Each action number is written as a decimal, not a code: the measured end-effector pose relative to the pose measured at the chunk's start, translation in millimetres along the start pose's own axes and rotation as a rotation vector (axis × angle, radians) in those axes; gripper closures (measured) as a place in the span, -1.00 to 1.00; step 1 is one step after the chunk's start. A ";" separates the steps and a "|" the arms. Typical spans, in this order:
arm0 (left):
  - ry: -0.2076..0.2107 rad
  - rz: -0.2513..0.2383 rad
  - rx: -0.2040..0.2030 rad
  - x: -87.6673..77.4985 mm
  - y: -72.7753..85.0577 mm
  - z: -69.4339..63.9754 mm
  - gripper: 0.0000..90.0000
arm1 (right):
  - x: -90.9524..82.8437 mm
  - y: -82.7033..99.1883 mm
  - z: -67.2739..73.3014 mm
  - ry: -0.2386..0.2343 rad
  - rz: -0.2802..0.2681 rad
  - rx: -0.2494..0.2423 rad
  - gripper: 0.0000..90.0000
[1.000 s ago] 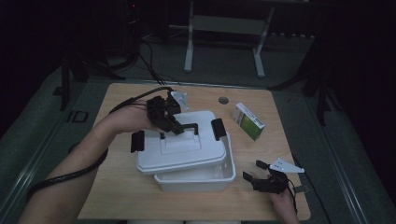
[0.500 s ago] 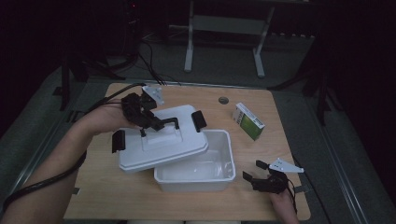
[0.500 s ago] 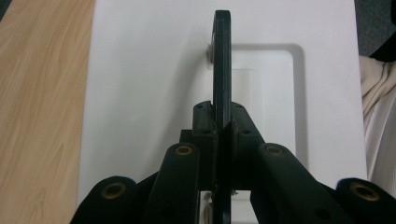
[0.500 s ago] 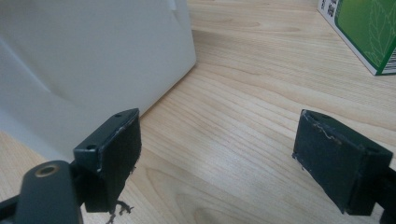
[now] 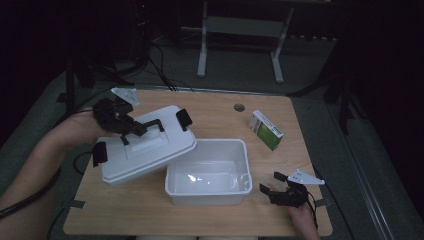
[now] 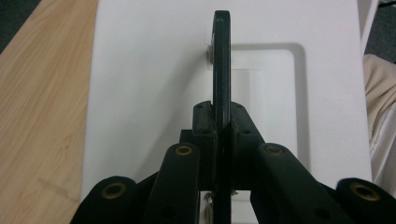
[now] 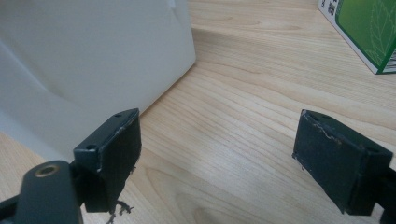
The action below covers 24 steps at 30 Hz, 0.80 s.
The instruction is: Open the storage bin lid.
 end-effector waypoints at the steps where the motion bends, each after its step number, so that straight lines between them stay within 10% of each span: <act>1: -0.002 0.001 -0.008 -1.5 4.3 1.3 0.86 | 0.0 0.0 0.0 0.001 0.001 -0.001 -0.67; 24: -0.079 0.029 -0.168 17.5 89.8 18.1 0.86 | -0.8 -0.3 -0.6 -0.003 -0.005 0.007 -0.67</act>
Point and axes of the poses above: each handheld gripper's, and its own axes: x roughly forward along the jaws, y roughly out of its underside, z roughly to its left, the point moved 4 cm from there along x, roughly forward along the jaws, and after that the axes turned 8 degrees about z, right-handed, at the moved point
